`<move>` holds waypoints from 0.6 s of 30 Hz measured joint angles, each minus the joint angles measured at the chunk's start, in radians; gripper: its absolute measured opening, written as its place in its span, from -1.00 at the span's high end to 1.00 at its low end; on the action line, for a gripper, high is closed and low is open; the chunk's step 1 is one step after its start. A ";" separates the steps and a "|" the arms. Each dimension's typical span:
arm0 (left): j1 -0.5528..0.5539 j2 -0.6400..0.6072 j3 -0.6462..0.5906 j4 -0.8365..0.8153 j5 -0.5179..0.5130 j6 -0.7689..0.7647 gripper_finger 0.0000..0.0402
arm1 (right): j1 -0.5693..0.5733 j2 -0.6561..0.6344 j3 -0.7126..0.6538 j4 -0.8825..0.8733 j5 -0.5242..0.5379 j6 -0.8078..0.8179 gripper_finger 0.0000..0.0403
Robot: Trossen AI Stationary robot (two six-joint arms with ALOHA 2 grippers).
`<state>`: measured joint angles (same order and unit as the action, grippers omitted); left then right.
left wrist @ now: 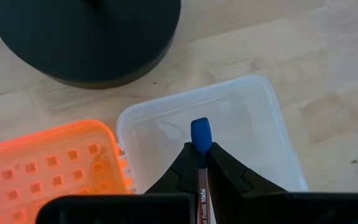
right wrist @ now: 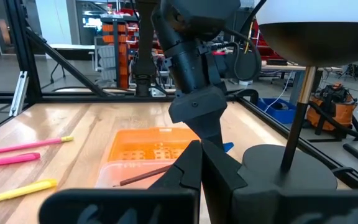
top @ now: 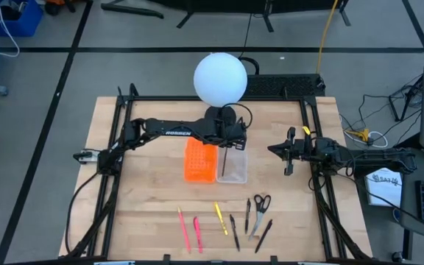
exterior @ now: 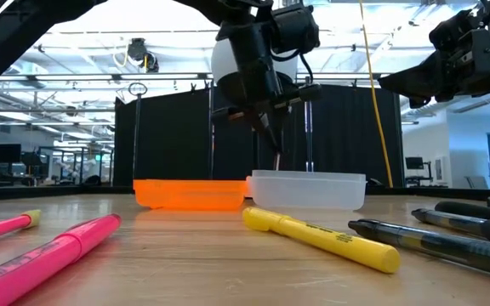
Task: Pick & place school supplies into a supply box
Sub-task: Put the brown pencil into the pencil box
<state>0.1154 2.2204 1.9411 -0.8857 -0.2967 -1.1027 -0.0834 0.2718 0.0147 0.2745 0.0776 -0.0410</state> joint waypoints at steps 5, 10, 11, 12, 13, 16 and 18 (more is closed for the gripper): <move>-0.011 0.003 0.000 0.000 -0.055 -0.002 0.92 | 0.000 0.000 0.000 0.006 0.000 0.000 1.00; -0.024 0.020 0.000 0.004 -0.090 -0.003 0.92 | 0.000 0.000 0.000 0.006 0.002 -0.001 1.00; -0.026 0.024 0.000 0.005 -0.089 -0.003 0.92 | 0.000 0.000 0.000 0.006 0.002 -0.001 1.00; -0.026 0.031 0.000 0.001 -0.088 -0.003 0.92 | 0.000 0.000 0.000 0.008 0.003 -0.001 1.00; -0.026 0.039 0.000 -0.002 -0.085 -0.003 0.92 | 0.000 0.000 0.000 0.012 0.003 -0.001 1.00; -0.027 0.061 0.000 0.000 -0.073 -0.002 0.92 | 0.000 0.000 0.000 0.014 0.003 -0.004 1.00; -0.027 0.069 0.000 -0.002 -0.071 -0.003 0.93 | 0.000 0.000 0.000 0.013 0.004 -0.005 1.00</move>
<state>0.0883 2.2897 1.9411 -0.8879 -0.3673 -1.1057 -0.0834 0.2714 0.0149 0.2880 0.0817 -0.0456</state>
